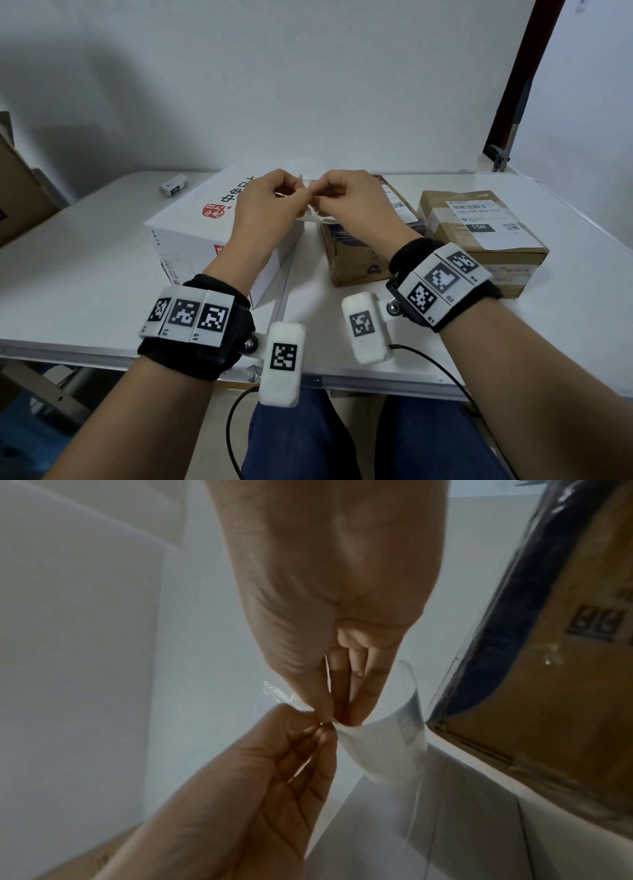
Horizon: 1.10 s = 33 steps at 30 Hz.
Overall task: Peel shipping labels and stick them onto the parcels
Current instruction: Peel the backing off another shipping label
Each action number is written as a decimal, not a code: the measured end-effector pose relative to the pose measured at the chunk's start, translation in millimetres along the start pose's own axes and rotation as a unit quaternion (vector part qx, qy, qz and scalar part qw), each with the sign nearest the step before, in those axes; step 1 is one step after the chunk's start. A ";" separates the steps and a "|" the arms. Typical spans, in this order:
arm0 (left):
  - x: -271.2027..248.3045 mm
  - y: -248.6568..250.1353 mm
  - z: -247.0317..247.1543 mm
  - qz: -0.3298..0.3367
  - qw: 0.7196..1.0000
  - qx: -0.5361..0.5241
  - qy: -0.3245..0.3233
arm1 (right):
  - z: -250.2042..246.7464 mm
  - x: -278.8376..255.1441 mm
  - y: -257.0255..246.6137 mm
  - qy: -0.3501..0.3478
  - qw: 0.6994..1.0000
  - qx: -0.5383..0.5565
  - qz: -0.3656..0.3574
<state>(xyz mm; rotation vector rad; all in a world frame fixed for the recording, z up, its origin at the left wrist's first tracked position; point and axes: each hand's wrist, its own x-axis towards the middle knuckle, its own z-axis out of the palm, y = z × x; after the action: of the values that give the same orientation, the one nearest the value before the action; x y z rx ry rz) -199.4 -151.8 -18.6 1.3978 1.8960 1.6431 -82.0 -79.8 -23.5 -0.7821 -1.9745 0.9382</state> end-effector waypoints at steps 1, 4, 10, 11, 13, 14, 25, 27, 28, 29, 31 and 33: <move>0.5 -0.8 -0.5 -0.002 1.000 -0.009 -0.005 | -0.3 -0.3 1.0 0.000 1.000 0.024 0.012; 1.8 -2.5 -0.5 -0.020 0.999 -0.048 -0.014 | -1.1 -2.4 2.4 0.003 0.996 0.077 0.041; 0.8 -4.9 -2.5 -0.052 0.990 -0.124 -0.051 | -4.1 -2.9 2.5 -0.016 0.990 0.130 0.047; 1.0 -5.9 -2.8 -0.057 0.988 -0.131 -0.056 | -4.8 -2.8 2.1 -0.018 0.992 0.123 0.039; 1.8 -7.9 -3.3 -0.064 0.986 -0.142 -0.062 | -5.7 -2.4 1.6 -0.023 0.995 0.097 0.025; 2.2 -8.8 -3.3 -0.066 0.985 -0.143 -0.064 | -5.8 -2.2 1.2 -0.024 0.996 0.085 0.021; 2.9 -9.8 -1.3 -0.055 0.986 -0.144 -0.067 | -2.2 -0.4 1.8 0.004 0.995 0.091 0.041; 2.7 -9.9 -1.7 -0.056 0.986 -0.144 -0.068 | -1.2 -0.2 2.8 0.004 0.992 0.113 0.051; 2.5 -9.7 -2.0 -0.056 0.985 -0.144 -0.070 | -1.2 -0.1 3.9 0.001 0.990 0.129 0.059; 2.2 -9.4 -2.4 -0.054 0.985 -0.146 -0.074 | -1.7 -0.7 4.6 -0.006 0.986 0.149 0.068; 1.6 -8.5 -3.2 -0.047 0.985 -0.143 -0.082 | -3.6 -2.4 4.4 -0.025 0.977 0.190 0.091; 0.6 -7.2 -3.7 -0.032 0.988 -0.125 -0.086 | -5.5 -2.1 5.2 -0.050 0.965 0.229 0.115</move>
<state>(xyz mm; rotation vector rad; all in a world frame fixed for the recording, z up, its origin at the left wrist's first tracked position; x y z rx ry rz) -205.9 -152.8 -23.5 1.3149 1.5643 1.6075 -75.3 -76.7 -26.4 -0.7118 -1.6722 1.5297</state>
